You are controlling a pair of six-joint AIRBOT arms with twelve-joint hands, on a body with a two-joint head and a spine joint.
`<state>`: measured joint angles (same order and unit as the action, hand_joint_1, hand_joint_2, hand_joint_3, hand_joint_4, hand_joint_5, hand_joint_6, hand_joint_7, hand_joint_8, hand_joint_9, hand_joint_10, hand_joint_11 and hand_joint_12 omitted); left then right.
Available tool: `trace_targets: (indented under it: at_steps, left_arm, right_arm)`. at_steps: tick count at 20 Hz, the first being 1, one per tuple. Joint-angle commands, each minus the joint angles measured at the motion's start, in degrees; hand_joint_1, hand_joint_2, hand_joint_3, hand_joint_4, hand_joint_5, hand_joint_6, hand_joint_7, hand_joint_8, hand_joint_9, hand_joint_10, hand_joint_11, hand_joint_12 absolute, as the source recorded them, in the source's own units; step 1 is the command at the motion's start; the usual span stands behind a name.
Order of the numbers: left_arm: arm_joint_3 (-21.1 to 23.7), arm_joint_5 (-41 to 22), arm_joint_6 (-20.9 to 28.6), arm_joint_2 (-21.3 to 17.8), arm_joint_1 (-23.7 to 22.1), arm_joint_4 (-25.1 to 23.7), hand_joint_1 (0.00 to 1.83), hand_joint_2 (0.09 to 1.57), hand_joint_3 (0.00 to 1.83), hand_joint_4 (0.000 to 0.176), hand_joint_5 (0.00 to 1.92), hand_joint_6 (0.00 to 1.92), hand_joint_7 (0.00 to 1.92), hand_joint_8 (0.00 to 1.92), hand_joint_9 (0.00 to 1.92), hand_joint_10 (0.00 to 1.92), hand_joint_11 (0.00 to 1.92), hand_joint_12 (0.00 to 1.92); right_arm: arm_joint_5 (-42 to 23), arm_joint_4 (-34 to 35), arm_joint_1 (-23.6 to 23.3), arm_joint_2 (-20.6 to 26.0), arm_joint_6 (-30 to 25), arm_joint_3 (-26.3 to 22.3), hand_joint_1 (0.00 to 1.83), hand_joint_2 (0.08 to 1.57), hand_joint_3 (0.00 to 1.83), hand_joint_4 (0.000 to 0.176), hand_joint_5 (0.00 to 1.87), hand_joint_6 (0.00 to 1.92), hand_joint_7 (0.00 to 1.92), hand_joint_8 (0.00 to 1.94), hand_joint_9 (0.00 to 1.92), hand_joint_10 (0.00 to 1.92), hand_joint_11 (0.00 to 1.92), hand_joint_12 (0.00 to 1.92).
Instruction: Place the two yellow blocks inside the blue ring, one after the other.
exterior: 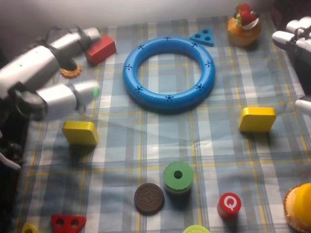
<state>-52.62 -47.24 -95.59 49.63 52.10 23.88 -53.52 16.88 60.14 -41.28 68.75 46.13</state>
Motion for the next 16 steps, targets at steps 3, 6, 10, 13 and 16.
trace_targets:
  at_steps: [3, 6, 10, 13, 16]
  left_arm:
    - [1.6, -9.2, -1.2, -1.3, 1.6, 0.1, 0.72, 1.41, 0.00, 0.000, 0.26, 0.00, 0.34, 0.00, 0.29, 0.17, 0.00, 1.12]
    - [3.7, -11.4, -1.3, -3.5, 3.1, -0.8, 0.64, 1.42, 0.00, 0.000, 0.25, 0.00, 0.33, 0.00, 0.29, 0.10, 0.00, 1.00]
    - [7.0, -13.8, -1.3, -7.8, 5.5, -2.2, 0.54, 1.36, 0.00, 0.000, 0.21, 0.00, 0.28, 0.00, 0.22, 0.03, 0.00, 0.52]
    - [8.1, -13.1, -1.3, -9.5, 8.0, -2.1, 0.60, 1.25, 0.00, 0.000, 0.21, 0.00, 0.26, 0.00, 0.28, 0.04, 0.00, 1.12]
    - [7.9, -10.1, -1.3, -9.6, 8.1, -2.3, 0.67, 1.13, 0.00, 0.007, 0.17, 0.00, 0.24, 0.00, 0.28, 0.02, 0.00, 1.21]
  right_arm:
    - [-7.4, 0.0, -0.7, 0.5, 1.0, -0.4, 0.51, 1.43, 0.00, 0.000, 0.00, 0.00, 0.03, 0.00, 0.01, 0.10, 0.00, 0.23]
    - [-8.6, 0.7, -0.2, 0.5, 1.0, -0.8, 0.53, 1.42, 0.00, 0.000, 0.00, 0.00, 0.04, 0.00, 0.01, 0.11, 0.00, 0.23]
    - [-9.0, 1.4, 0.0, 0.5, 1.0, -0.9, 0.47, 1.43, 0.00, 0.000, 0.00, 0.00, 0.03, 0.00, 0.01, 0.07, 0.00, 0.31]
    - [-9.0, 1.7, 0.0, 0.4, 1.0, -0.8, 0.42, 1.45, 0.00, 0.000, 0.00, 0.00, 0.03, 0.00, 0.01, 0.07, 0.00, 0.38]
    - [-9.0, 1.9, 0.1, 0.3, 0.4, -0.6, 0.38, 1.45, 0.00, 0.000, 0.00, 0.00, 0.04, 0.00, 0.02, 0.07, 0.00, 0.30]
